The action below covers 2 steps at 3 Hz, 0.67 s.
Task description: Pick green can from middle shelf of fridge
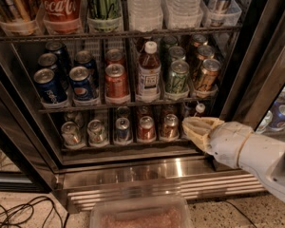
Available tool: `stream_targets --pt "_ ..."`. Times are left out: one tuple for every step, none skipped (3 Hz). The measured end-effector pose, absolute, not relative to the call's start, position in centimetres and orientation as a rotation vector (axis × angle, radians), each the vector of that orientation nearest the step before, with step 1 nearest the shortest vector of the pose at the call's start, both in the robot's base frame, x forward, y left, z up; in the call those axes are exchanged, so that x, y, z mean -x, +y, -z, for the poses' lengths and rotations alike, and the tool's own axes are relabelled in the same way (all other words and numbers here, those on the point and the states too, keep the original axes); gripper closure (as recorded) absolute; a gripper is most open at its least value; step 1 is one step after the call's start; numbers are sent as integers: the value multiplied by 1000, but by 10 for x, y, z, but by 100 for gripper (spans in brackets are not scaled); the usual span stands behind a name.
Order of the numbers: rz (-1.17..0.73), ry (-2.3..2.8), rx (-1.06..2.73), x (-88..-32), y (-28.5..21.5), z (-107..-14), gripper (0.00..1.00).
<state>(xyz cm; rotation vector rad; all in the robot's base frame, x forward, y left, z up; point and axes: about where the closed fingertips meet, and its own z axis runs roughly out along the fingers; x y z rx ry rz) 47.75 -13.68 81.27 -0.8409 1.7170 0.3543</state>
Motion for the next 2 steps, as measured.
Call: stream_targets --pt "-260 1641 736 -493 -149 -803 100" --pt "-223 1591 724 -506 -136 -811 100"
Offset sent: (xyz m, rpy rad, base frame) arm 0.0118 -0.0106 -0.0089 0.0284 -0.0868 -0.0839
